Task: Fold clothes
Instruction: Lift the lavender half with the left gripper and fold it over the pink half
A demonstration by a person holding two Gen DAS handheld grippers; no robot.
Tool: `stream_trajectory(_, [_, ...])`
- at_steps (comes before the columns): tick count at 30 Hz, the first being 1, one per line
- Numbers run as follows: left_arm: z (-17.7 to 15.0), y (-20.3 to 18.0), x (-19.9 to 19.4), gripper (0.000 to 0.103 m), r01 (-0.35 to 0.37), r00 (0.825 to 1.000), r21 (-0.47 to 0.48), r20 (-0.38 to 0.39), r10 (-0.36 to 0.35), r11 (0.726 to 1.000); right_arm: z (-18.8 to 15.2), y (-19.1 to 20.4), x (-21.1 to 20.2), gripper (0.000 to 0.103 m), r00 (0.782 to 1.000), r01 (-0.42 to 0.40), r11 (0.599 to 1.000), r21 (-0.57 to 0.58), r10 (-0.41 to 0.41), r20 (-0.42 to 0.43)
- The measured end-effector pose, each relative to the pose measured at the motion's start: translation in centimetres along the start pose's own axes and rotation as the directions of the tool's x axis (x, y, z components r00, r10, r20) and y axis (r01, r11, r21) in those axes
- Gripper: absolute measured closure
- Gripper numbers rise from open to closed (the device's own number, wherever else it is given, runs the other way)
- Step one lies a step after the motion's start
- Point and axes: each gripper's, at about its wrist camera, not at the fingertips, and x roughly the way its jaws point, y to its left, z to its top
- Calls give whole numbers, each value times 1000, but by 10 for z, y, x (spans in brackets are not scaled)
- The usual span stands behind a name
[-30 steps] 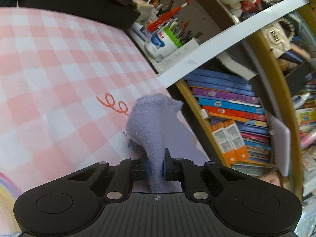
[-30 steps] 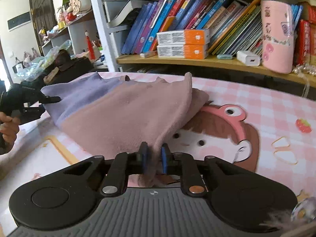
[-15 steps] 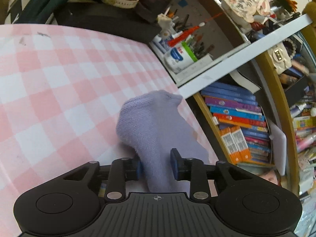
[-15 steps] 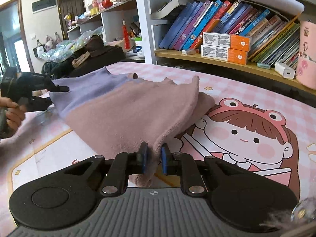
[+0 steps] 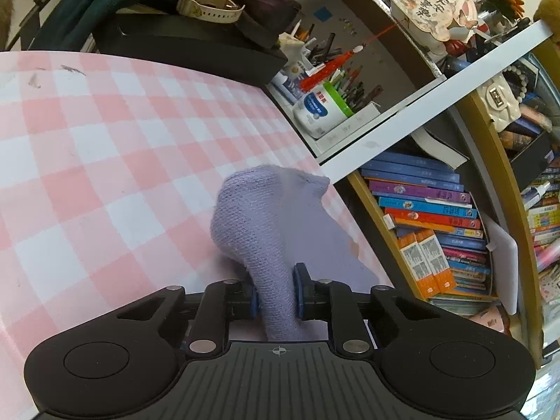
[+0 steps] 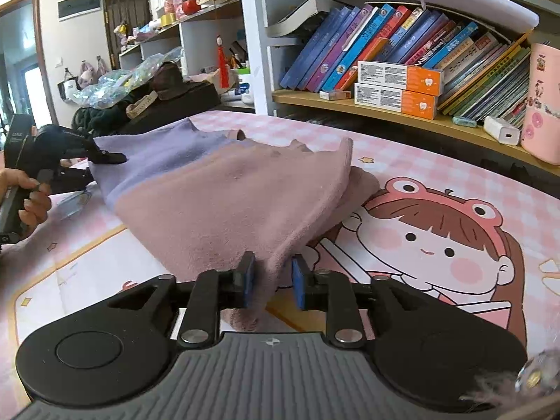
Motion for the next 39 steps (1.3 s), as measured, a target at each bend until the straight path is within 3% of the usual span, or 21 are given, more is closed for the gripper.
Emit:
stream_trajectory(7, [2,-17,-6,90,13,1000,61,15,-14,998,0,-5,1,68,1000,16,999,28,-15,-3])
stream_trajectory(22, [4,-44,-11,90,41,999,134,27,-45,990,-2,-10,0,65,1000,8,999,53,-8,-6])
stream_trajectory(26, [4,-68,-18,90,67,996,200,36,-76,978,-2,-9,0,65,1000,12,999,51,-11,-6])
stream_trajectory(35, [-13,-145,-19,90,159,984,393,15,-179,906,-1,-11,0,65,1000,5,998,63,-4,-7])
stream_trajectory(37, [-25,-164,-18,90,191,977,440,-4,-211,877,-1,-12,0,65,1000,3,998,65,-2,-7])
stream_trajectory(39, [-41,-185,-17,90,220,971,509,-31,-238,832,-1,-12,0,65,1000,2,998,66,-2,-7])
